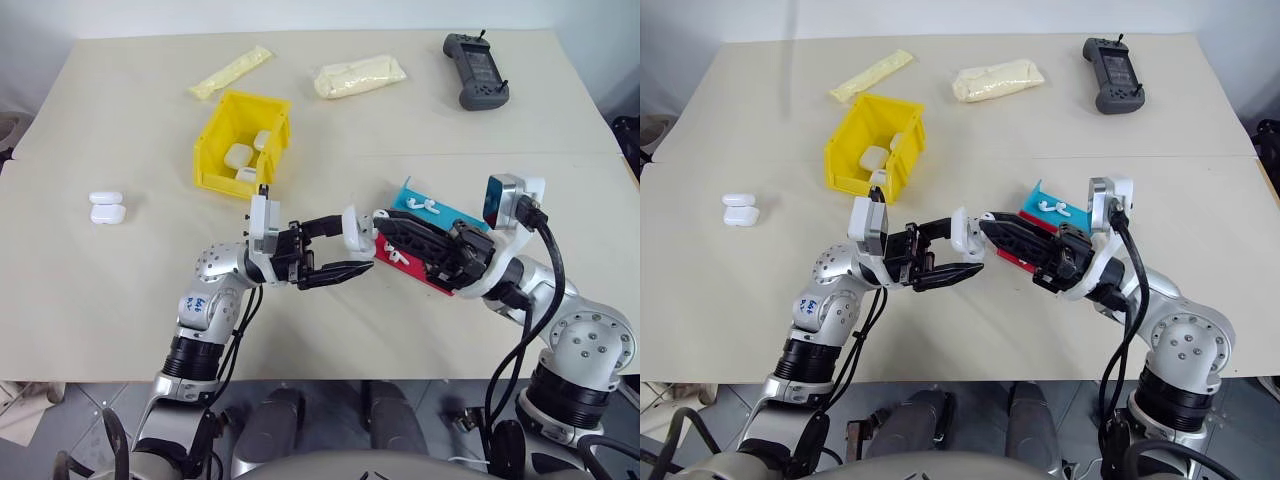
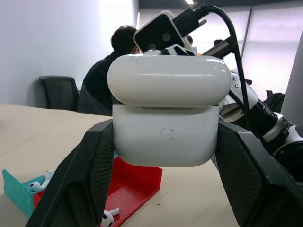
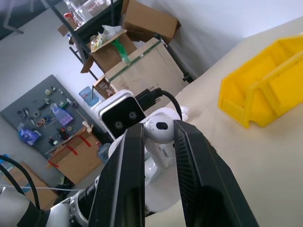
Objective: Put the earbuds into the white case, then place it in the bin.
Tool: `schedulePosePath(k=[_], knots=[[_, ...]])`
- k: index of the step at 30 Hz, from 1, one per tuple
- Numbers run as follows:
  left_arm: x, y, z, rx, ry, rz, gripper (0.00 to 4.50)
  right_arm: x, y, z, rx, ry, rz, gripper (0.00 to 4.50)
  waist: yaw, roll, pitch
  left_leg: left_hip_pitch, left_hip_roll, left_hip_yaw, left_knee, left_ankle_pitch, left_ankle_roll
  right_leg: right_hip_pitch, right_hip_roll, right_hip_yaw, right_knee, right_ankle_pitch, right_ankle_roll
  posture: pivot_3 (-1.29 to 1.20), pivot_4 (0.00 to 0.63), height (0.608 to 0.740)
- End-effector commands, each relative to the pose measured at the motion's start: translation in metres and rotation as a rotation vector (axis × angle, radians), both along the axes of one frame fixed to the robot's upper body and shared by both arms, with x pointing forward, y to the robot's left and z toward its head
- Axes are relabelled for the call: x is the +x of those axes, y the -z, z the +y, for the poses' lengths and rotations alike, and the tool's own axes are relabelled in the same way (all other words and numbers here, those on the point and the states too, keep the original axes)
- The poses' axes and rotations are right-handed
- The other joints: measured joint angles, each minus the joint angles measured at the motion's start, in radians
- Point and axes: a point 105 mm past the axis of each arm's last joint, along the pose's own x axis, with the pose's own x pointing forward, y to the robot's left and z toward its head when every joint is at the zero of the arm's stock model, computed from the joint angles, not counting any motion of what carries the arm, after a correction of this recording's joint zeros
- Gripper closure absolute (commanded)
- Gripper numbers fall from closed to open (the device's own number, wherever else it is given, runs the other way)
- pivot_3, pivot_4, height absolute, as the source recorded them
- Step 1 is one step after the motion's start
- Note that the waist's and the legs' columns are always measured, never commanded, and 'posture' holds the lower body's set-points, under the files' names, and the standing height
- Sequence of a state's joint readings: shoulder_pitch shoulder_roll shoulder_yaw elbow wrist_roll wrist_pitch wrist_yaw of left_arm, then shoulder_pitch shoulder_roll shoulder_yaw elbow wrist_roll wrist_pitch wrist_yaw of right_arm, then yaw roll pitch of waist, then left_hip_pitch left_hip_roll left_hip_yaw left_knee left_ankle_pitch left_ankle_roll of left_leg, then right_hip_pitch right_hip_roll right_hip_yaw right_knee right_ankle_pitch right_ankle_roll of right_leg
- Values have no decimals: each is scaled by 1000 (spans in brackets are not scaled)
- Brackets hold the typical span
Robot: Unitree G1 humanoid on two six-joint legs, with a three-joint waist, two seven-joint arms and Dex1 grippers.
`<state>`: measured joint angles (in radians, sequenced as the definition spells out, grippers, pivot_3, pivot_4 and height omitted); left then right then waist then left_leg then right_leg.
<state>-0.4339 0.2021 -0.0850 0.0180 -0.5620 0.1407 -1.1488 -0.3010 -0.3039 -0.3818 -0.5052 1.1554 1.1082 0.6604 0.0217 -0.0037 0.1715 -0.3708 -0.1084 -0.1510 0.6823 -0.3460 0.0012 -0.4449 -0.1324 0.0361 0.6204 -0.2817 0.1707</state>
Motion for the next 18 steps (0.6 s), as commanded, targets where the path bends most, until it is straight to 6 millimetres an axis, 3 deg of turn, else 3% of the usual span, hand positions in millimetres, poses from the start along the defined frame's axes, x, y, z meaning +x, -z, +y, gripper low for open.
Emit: schedulePosePath(k=[1, 9, 18], knots=[[-2, -14, -1, -41, 13, -52, 1703, -7, -7, 4, 23, -25, -31, 3993, 0, 0, 0, 0, 0, 0, 0, 0, 0, 0, 0, 0, 0, 0, 0, 0, 150, 740], [0, -14, -2, -46, 5, -58, 1703, -15, -10, 9, 33, -89, -22, 3993, 1, 0, 0, 0, 0, 0, 0, 0, 0, 0, 0, 0, 0, 0, 0, 0, 150, 740], [0, -14, -3, -52, 0, -65, 1703, -13, 8, 11, -66, -84, 16, 3993, 2, 0, 0, 0, 0, 0, 0, 0, 0, 0, 0, 0, -1, 0, 0, 0, 150, 740]])
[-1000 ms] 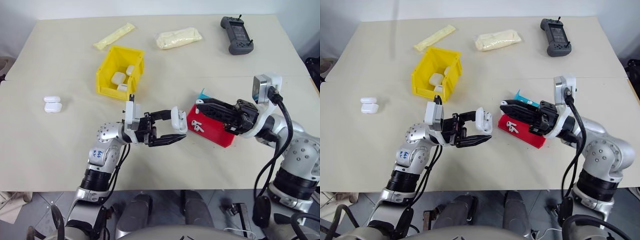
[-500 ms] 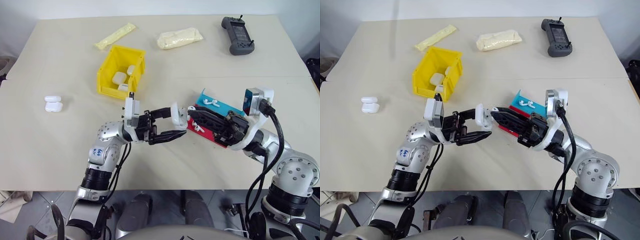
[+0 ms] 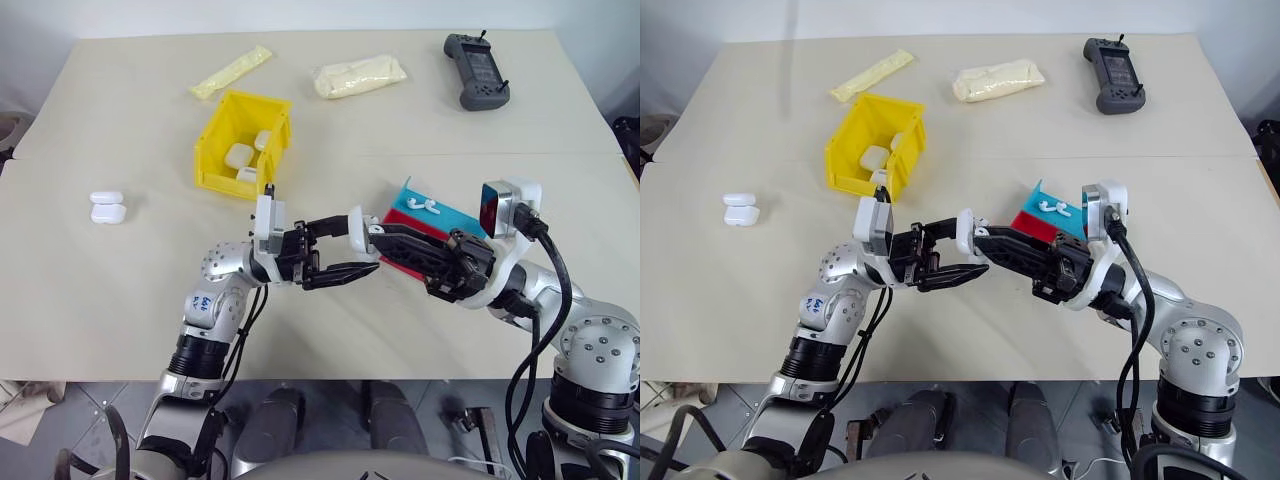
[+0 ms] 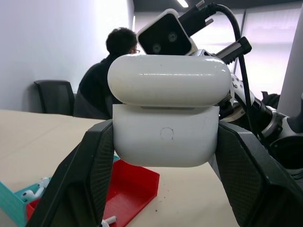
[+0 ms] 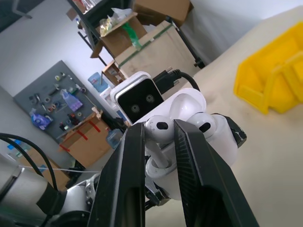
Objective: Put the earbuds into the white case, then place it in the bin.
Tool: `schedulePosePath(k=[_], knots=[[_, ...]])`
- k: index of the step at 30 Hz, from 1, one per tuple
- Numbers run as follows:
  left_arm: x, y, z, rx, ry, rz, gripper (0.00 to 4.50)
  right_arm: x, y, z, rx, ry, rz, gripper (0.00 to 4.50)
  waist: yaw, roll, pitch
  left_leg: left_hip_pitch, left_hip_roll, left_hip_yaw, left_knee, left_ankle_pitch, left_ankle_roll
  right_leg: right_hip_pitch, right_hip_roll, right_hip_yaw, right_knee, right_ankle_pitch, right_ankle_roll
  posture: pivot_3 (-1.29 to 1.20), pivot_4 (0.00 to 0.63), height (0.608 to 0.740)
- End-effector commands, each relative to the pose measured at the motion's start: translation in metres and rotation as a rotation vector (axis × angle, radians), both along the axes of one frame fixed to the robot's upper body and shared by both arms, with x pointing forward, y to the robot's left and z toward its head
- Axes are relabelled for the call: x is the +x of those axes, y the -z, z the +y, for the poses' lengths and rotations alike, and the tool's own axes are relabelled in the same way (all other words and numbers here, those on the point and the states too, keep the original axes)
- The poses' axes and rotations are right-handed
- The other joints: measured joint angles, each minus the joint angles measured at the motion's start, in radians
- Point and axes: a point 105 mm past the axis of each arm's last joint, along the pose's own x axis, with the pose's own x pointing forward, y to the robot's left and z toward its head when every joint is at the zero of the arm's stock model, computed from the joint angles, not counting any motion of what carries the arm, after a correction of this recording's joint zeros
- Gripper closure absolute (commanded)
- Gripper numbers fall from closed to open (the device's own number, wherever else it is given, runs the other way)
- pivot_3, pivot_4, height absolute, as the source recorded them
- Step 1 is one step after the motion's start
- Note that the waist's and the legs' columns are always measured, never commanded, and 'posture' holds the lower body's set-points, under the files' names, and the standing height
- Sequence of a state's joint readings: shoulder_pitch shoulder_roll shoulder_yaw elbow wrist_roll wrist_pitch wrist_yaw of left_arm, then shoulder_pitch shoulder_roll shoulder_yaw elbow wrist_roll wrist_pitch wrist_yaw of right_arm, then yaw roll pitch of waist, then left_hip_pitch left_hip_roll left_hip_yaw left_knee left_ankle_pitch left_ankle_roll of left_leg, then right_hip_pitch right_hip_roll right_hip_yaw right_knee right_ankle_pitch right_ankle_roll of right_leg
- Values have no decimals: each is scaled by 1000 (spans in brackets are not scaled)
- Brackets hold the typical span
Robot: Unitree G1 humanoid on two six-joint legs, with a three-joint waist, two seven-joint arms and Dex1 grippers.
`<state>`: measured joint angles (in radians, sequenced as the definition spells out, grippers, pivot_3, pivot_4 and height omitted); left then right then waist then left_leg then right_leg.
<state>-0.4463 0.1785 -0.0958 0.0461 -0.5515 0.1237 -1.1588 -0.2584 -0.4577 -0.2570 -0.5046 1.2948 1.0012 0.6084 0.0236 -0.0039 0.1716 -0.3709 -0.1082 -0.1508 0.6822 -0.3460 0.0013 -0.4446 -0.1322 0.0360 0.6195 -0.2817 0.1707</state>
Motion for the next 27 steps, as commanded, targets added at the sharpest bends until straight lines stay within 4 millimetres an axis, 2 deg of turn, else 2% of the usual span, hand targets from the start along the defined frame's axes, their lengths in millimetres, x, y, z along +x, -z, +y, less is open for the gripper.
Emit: schedulePosePath(k=[1, 8, 14, 21, 25, 27], knots=[[0, -15, 3, -46, -19, -65, 1703, -2, 6, 5, -16, -14, -2, 3993, -1, 0, 0, 0, 0, 0, 0, 0, 0, 0, 0, 0, 0, 0, 0, 0, 150, 740], [2, -19, 4, -67, -43, -63, 1703, -6, 23, 10, -98, -26, -14, 3993, 1, 0, 0, 0, 0, 0, 0, 0, 0, 0, 0, 0, 0, 0, 0, 0, 150, 740], [6, -23, 7, -92, -70, -57, 1703, 2, 22, 1, -84, 13, 12, 3993, 1, 0, 0, 0, 0, 0, 0, 0, 0, 0, 0, 0, -1, 0, 0, 0, 150, 740], [4, -20, 6, -81, -60, -46, 1703, 2, 9, -1, -95, -3, -44, 1626, 1, 0, 0, 0, 0, 0, 0, 0, 0, 0, 0, 0, -2, 0, 0, 0, 150, 740], [5, -16, 17, -51, -77, -22, 1703, 2, 5, -25, -132, 40, -35, 382, 3, 0, 0, 0, 0, 0, 0, 0, 0, 0, 0, 0, -5, 0, 0, 0, 150, 740], [6, -15, 24, -42, -91, -19, 1703, 3, 6, -34, -156, 69, -31, 382, 3, 0, 0, 0, 0, 0, 0, 0, 0, 0, 0, 0, -5, 0, 0, 0, 150, 740]])
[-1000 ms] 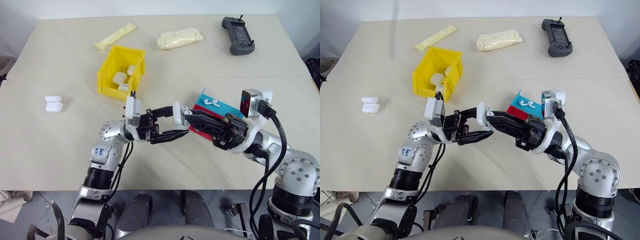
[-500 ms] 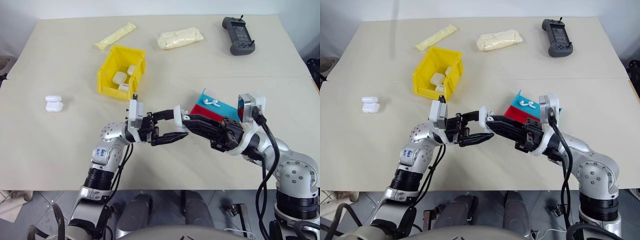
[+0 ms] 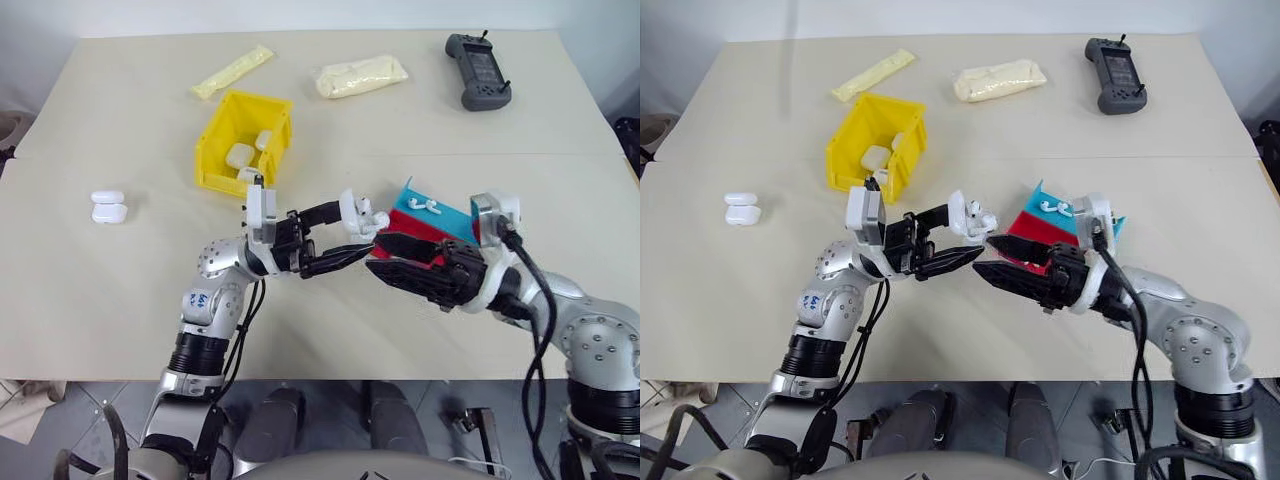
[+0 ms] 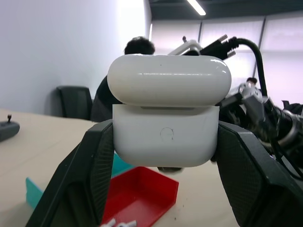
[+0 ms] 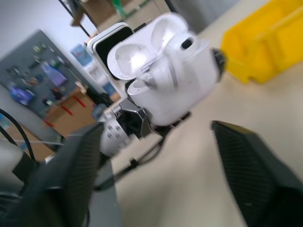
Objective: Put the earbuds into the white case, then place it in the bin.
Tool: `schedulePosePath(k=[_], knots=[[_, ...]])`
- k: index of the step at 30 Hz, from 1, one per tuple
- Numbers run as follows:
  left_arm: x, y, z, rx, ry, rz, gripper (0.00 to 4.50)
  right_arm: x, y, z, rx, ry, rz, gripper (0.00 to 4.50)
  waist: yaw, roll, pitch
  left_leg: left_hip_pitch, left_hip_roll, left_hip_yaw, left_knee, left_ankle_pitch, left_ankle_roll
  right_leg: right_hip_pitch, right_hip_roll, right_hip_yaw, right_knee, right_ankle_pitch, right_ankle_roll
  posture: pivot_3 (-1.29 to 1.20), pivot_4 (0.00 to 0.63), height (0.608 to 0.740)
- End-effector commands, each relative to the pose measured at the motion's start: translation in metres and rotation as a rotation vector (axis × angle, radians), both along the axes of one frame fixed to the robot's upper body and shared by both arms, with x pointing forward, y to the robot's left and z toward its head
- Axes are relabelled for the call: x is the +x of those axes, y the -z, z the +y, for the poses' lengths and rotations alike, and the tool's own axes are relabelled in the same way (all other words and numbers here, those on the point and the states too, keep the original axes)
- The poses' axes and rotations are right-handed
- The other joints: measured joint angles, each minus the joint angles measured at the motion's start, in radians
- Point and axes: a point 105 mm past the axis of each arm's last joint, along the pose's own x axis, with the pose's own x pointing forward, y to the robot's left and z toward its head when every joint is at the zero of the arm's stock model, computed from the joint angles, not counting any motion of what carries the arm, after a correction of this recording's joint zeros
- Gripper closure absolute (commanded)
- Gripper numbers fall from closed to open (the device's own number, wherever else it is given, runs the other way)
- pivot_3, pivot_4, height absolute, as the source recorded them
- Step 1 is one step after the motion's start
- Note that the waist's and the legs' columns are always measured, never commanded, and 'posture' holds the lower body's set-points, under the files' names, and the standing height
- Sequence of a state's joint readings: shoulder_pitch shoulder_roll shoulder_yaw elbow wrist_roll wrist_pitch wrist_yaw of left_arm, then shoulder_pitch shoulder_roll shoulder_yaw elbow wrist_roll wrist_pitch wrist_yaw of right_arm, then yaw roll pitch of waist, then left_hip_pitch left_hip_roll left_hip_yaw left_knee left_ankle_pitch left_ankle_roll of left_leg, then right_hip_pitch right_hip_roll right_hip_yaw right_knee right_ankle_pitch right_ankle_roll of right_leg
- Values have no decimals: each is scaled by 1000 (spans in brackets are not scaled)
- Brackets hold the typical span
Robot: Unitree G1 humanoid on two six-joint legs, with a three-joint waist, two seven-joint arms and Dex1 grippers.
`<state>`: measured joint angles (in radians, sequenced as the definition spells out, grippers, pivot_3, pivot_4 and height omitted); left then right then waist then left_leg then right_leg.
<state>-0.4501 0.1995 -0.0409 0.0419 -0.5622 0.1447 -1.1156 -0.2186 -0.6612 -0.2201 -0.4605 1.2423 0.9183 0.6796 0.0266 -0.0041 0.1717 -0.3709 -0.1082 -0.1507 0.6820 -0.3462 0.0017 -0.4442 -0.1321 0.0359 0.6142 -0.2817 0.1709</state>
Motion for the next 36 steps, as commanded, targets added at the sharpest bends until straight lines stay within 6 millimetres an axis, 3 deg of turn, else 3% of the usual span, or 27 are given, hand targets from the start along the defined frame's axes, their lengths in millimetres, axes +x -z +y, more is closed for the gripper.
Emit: schedulePosePath(k=[1, 6, 14, 18, 19, 28, 32, 36], knots=[[-4, -9, 12, -23, -16, -36, 1703, -4, -6, -13, -1, 14, -21, 382, 0, 0, 0, 0, 0, 0, 0, 0, 0, 0, 0, 0, 0, 0, 0, 0, 150, 740], [-2, -8, 16, -24, -30, -39, 1703, -5, -4, -14, -3, 27, -23, 382, 0, 0, 0, 0, 0, 0, 0, 0, 0, 0, 0, 0, -1, 0, 0, 0, 150, 740], [-3, -8, 15, -28, -35, -55, 1703, 10, 2, -42, -125, 165, -156, 382, 1, 0, 0, 0, 0, 1, 0, 0, 0, 0, 0, 0, -1, 0, 1, 0, 150, 740], [-5, -5, 19, -19, -48, -56, 1703, 16, 4, -89, -247, 306, -225, 212, 4, 0, 0, 0, 0, 1, 0, 0, 0, 1, 0, 0, -1, 0, 1, 0, 150, 740], [-6, -4, 20, -18, -49, -56, 1703, 14, 5, -95, -261, 317, -224, 16, 5, 0, 0, 0, 0, 1, 0, 0, 0, 1, 0, 0, -1, 0, 1, 0, 150, 740], [-10, -1, 25, -9, -65, -59, 1703, 9, 24, -167, -542, 583, -385, 16, 2, 0, 0, 1, 0, 3, 0, 0, 1, 1, 0, 1, -1, 1, 1, 0, 150, 740], [-8, -1, 28, -5, -83, -65, 1703, 12, 23, -172, -548, 597, -386, 16, -1, 0, 0, 2, 1, 4, 0, 0, 1, 1, 1, 1, -1, 1, 1, 0, 150, 740], [-7, -1, 28, -3, -98, -71, 1703, 32, 17, -154, -580, 506, -389, 16, -5, 0, 0, 2, 1, 5, -1, 0, 1, 1, 1, 2, -1, 1, 1, 0, 150, 740]])
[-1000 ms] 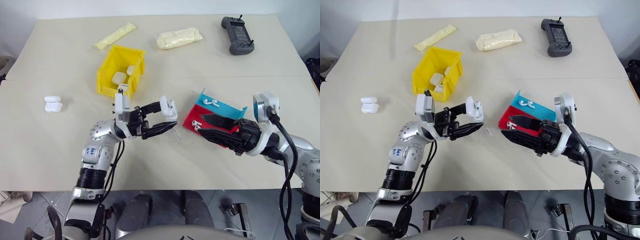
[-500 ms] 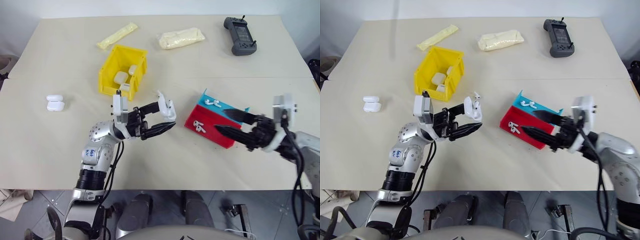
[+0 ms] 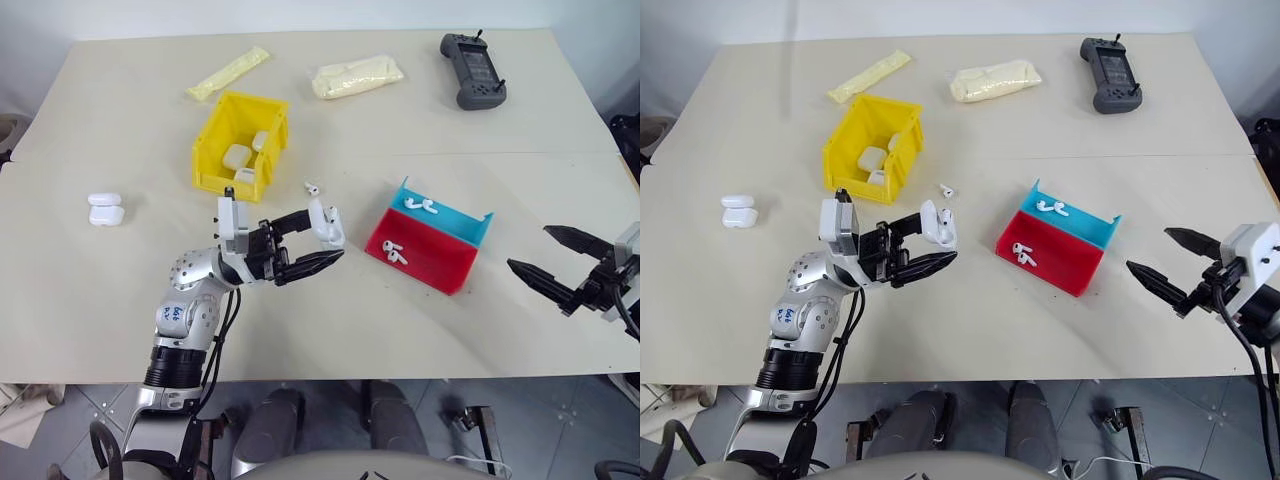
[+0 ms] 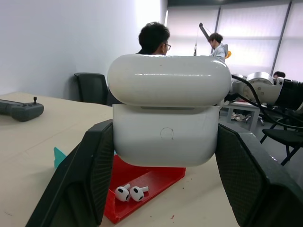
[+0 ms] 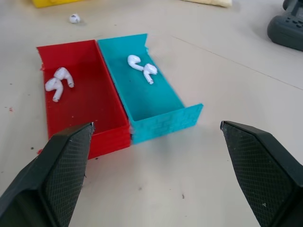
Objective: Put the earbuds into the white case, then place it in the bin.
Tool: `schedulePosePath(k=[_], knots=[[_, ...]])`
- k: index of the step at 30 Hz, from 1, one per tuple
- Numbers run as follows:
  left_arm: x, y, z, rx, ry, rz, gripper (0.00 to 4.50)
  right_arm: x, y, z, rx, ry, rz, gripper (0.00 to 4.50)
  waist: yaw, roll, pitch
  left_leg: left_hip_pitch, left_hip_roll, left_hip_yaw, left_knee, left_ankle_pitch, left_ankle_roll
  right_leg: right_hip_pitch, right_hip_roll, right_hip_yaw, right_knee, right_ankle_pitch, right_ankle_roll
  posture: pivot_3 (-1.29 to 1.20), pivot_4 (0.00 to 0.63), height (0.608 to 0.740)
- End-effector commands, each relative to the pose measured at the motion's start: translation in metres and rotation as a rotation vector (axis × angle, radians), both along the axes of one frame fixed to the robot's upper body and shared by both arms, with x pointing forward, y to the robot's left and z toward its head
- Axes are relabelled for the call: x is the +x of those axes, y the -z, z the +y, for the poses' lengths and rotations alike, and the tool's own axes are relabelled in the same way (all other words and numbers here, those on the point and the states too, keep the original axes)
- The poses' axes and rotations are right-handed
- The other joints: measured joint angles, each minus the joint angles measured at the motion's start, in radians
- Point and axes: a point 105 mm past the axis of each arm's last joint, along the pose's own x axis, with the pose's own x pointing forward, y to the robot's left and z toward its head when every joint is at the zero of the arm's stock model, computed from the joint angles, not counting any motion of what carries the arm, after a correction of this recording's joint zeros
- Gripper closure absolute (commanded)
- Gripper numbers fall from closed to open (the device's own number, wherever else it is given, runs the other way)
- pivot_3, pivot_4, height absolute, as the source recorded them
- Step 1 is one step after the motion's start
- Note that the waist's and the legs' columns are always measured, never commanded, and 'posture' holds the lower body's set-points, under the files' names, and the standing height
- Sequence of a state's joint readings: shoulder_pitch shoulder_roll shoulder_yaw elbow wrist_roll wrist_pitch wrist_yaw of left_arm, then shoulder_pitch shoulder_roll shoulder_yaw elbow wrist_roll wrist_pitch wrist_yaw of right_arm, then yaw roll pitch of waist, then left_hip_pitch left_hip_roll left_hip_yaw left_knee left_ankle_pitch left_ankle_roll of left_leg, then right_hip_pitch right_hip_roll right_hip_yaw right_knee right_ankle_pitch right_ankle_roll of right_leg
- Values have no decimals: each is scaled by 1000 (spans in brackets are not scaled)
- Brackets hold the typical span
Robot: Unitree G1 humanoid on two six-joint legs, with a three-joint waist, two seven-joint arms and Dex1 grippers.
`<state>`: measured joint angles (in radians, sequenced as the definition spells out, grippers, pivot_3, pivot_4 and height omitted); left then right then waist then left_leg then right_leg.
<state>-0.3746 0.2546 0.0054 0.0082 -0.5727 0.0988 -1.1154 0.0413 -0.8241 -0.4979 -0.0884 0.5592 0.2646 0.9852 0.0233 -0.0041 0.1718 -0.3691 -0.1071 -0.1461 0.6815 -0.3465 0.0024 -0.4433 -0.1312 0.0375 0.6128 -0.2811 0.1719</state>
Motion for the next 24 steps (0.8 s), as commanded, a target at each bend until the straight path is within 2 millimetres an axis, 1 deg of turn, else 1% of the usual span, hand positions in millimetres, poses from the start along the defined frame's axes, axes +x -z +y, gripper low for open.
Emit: schedulePosePath(k=[1, 2, 4, 5, 7, 9, 11, 14, 17, 19, 24], knots=[[-5, -8, 3, -10, -17, -56, 1703, 20, -9, 18, -107, -77, 89, 16, -2, 1, 0, 1, 0, 0, 0, 0, 0, 0, 0, 0, 0, 0, 0, 0, 150, 740], [-5, -7, 3, -7, -18, -57, 1703, 27, -4, 18, -183, -66, 173, 16, -3, 1, 0, 1, 0, 2, 0, 0, 0, 0, 0, 0, 0, 0, 0, 0, 150, 740], [-6, -7, 3, -8, -23, -59, 1703, 40, -8, 21, -241, -71, 245, 16, -2, 2, 0, 1, 0, 3, 0, 0, 0, -1, -1, 1, 0, 0, 0, 0, 150, 740], [-7, -6, 3, -9, -26, -59, 1703, 47, -15, 28, -252, -111, 226, 16, 0, 2, 0, 0, 0, 2, 0, 0, 0, -1, -1, 0, 0, 0, 0, 0, 150, 740], [-8, -5, 3, -7, -28, -58, 1703, 65, -29, 40, -226, -137, 228, 16, 1, 2, 0, -1, 1, 1, -1, 0, 0, -1, 0, -1, -1, 0, 0, 0, 150, 740], [-9, -3, 3, -7, -29, -56, 1703, 83, -29, 43, -295, -116, 283, 16, 2, 2, 0, -1, 0, 3, 0, 0, 0, -1, -1, -1, -2, 1, 0, 0, 150, 740], [-10, -3, 2, -9, -32, -55, 1703, 100, -31, 54, -351, -131, 307, 16, 0, 1, 0, -1, 0, 2, 0, -1, 0, -1, -2, -1, -3, 1, 0, 0, 150, 740], [-10, -3, 2, -15, -39, -56, 1703, 118, -29, 65, -459, -144, 331, 16, 0, 1, 0, -1, 0, 3, -1, -1, 1, -2, -2, -1, -3, 1, 0, 0, 150, 740], [-10, -3, 0, -18, -43, -56, 1703, 128, -27, 79, -507, -199, 350, 16, -1, 1, 0, -2, 0, 3, -1, -1, 1, -2, -2, -2, -3, 1, 0, 0, 150, 740], [-11, -3, -1, -21, -47, -56, 1703, 135, -23, 86, -574, -238, 356, 16, -3, 1, 0, -2, 0, 3, -1, -1, 1, -2, -3, -1, -2, 1, 0, 0, 150, 740], [-12, -2, -2, -25, -53, -56, 1703, 147, -17, 93, -654, -269, 365, 16, -8, 1, 0, -2, 0, 3, -1, -1, 1, -3, -2, -2, -2, 1, 0, 0, 150, 740]])
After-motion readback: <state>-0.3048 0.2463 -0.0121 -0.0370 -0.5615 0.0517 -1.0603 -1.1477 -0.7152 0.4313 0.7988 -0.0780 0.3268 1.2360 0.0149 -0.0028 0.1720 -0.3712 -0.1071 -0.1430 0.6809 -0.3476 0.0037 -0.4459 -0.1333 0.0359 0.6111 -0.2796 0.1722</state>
